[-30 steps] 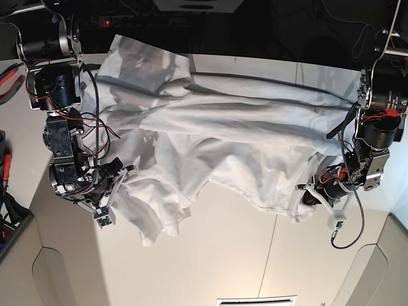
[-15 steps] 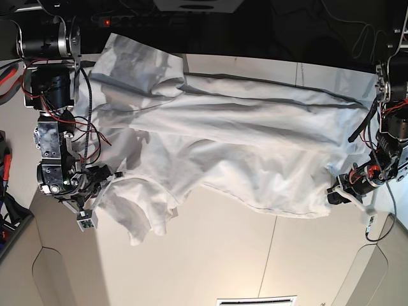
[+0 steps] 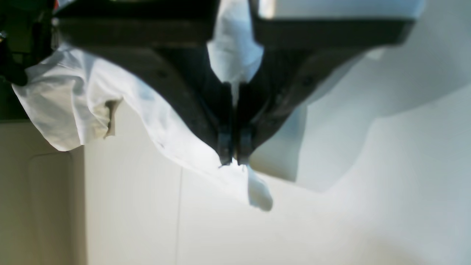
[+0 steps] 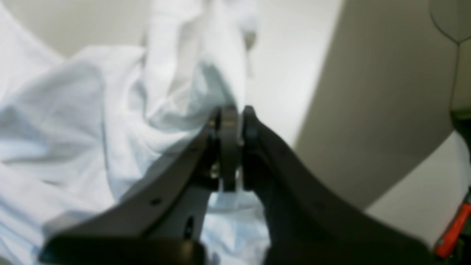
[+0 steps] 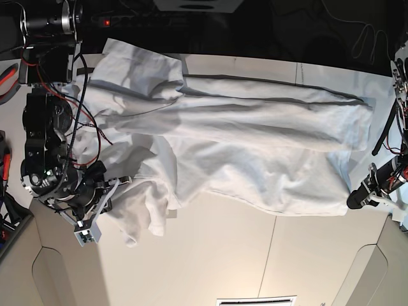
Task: Layout the t-shirt on the table in an organized manner, then fold the t-shirt properly
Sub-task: 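Fold the grasped side over with both grippers into a long strip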
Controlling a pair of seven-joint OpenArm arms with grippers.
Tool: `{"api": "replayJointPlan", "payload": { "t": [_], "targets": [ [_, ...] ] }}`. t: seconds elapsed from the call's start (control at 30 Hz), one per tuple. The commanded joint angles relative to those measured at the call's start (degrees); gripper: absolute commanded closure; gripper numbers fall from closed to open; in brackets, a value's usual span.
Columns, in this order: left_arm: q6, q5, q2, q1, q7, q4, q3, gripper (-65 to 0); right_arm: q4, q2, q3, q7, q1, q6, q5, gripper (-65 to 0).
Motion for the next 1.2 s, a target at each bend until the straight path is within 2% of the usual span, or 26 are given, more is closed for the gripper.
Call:
{"api": "replayJointPlan", "payload": {
  "t": [0.0,0.1,0.23,0.37,0.47,0.63,0.83,0.93,1.03,1.17],
  "targets": [
    [-0.91,-2.75,-1.75,-1.57,0.33,0.92,-0.26,0.0,1.86,0.28,0.44,0.68,-0.15,0.0,0.42,0.0],
    [-0.91,-8.59,-3.1,-1.57,5.75,0.92,-0.26,0.0,4.11,0.28,1.11,0.68,-3.67,0.46,0.44,0.0],
    [-0.91,-17.81,-4.44,-1.09,16.11,1.27,-0.26,0.0,6.8,0.31,3.52,0.68,-7.61,1.4,0.42,0.0],
    [-0.91,-23.78,-5.55,1.86,20.87,3.91,-0.26,0.0,9.73,0.31,8.07,0.61,-10.67,2.45,0.48,0.0],
    [-0.91,-23.93,-5.99,4.55,20.98,7.63,-0.26,0.0,10.29,0.33,11.98,0.48,-12.09,4.61,1.57,0.0],
    [-0.91,-23.93,-5.99,8.28,20.96,14.12,-1.36,0.0,10.32,0.31,17.77,-0.09,-13.46,7.17,7.26,0.0],
    [-0.91,-22.51,-6.01,11.5,21.55,19.19,-8.33,0.0,10.34,0.31,24.46,-3.41,-13.46,10.43,15.76,0.0],
    [-0.91,-22.73,-6.01,13.35,24.52,20.9,-12.17,0.0,10.36,0.31,27.67,-5.66,-13.44,12.02,21.64,0.0],
    [-0.91,-24.17,-5.99,15.67,26.8,22.03,-14.4,0.0,10.36,0.31,29.79,-8.9,-13.46,12.11,26.58,0.0],
    [-0.91,-27.04,-6.01,19.21,29.4,22.36,-15.43,0.0,10.36,0.31,30.38,-12.61,-14.01,12.15,28.37,0.0]
  ]
}}
